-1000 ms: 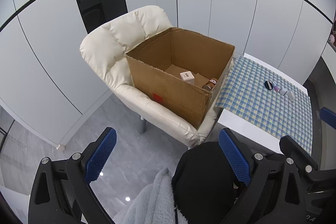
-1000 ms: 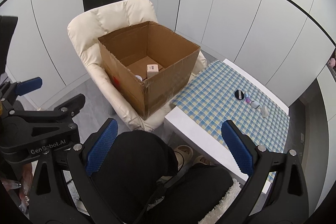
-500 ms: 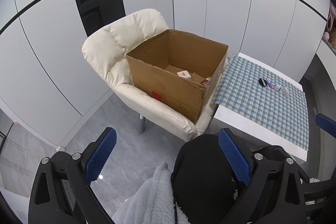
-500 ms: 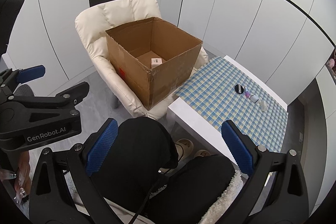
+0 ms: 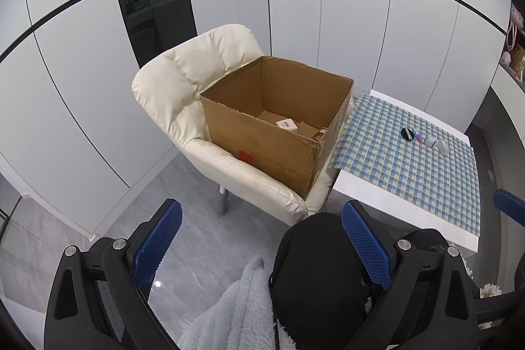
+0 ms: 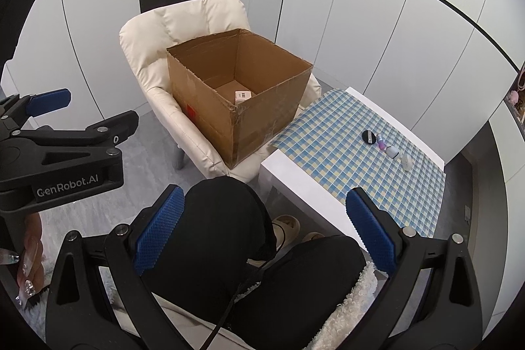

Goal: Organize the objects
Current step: 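Withdraw both open tools from the cardboard box back toward the table, then move both open tools over the checked cloth toward the small items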

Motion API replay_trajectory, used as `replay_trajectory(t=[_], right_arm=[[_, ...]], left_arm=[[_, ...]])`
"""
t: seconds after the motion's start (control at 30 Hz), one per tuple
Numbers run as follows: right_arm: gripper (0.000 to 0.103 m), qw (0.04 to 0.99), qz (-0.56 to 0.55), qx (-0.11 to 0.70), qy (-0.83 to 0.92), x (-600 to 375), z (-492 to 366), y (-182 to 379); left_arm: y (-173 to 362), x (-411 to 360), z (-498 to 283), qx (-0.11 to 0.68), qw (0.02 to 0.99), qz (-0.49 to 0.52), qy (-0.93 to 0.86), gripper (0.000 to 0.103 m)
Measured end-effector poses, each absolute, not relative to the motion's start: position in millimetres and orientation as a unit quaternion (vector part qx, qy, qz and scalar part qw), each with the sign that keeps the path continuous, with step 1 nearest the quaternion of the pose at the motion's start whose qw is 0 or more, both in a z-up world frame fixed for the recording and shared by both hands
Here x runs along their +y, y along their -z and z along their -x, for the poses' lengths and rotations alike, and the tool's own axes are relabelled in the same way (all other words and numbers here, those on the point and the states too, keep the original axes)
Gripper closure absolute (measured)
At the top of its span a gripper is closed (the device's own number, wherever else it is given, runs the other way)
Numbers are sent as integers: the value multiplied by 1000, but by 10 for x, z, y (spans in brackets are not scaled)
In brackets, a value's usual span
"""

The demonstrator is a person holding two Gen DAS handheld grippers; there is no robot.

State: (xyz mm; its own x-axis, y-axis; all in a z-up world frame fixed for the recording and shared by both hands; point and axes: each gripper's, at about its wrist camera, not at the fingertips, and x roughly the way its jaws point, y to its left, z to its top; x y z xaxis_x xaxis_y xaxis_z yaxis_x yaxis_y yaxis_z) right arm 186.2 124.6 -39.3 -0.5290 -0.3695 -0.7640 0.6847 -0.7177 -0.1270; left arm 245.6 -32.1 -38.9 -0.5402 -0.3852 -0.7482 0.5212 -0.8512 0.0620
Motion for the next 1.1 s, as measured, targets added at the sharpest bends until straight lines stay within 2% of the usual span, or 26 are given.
replay_trajectory(t=[0.53, 1.1], right_arm=[[3, 279, -385, 193, 858, 1449, -1785, 403], [3, 200, -405, 144, 881, 2108, -1599, 389]], left_arm=[[363, -188, -2295, 70, 234, -404, 882, 5], [352, 405, -1847, 25, 156, -407, 900, 5]])
